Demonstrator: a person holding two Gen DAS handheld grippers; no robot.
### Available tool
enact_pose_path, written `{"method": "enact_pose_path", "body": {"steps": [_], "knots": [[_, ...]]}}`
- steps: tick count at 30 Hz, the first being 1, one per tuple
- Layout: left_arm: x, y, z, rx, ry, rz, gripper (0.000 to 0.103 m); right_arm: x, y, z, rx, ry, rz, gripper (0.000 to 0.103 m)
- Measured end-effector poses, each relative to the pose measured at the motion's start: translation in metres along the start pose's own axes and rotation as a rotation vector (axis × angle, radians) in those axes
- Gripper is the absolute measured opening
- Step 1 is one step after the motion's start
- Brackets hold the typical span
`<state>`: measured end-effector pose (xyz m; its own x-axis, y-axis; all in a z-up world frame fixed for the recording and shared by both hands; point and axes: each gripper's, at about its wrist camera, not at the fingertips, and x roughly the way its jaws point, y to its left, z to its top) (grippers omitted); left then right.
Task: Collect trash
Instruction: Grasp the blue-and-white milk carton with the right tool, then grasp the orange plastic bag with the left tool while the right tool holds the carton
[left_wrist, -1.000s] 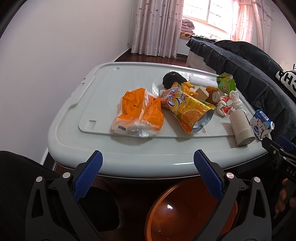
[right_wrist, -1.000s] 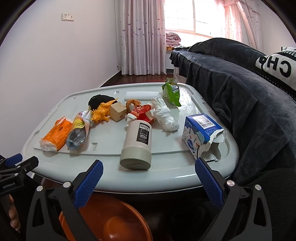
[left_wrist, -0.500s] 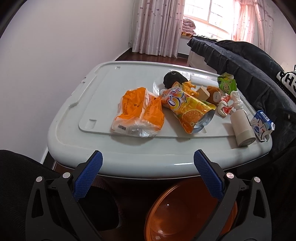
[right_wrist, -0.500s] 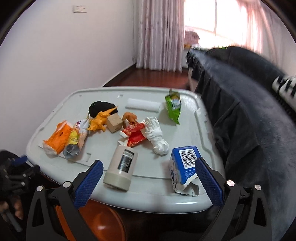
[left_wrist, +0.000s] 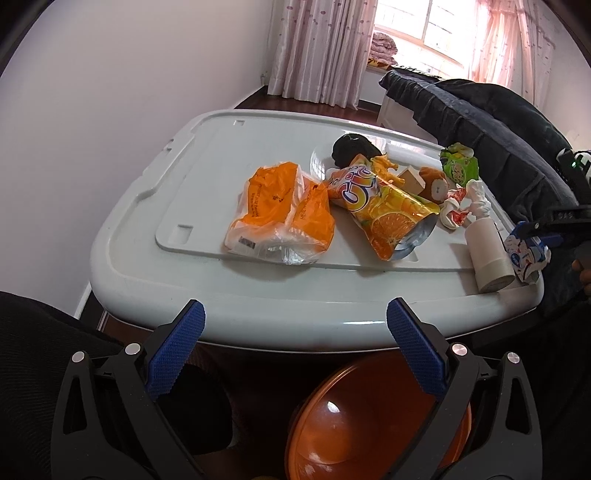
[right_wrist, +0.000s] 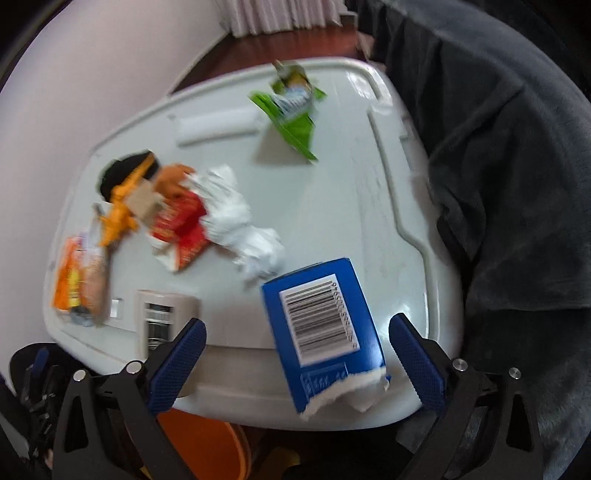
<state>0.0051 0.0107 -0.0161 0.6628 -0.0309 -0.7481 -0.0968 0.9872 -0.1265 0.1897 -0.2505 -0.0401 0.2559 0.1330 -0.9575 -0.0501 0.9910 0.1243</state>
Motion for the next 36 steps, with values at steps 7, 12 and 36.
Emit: {"method": "enact_pose_path", "body": {"steps": [7,12,36], "knots": [[0.002,0.004,0.000,-0.018,0.006,-0.007,0.096,0.028,-0.002,0.005,-0.010,0.094,-0.001,0.073],[0.002,0.004,0.000,-0.018,0.006,-0.004,0.096,0.028,0.000,0.000,-0.012,0.068,-0.019,0.048],[0.048,0.012,0.078,0.078,0.135,0.012,0.096,-0.063,0.059,-0.064,-0.028,-0.543,0.154,0.048]]}}
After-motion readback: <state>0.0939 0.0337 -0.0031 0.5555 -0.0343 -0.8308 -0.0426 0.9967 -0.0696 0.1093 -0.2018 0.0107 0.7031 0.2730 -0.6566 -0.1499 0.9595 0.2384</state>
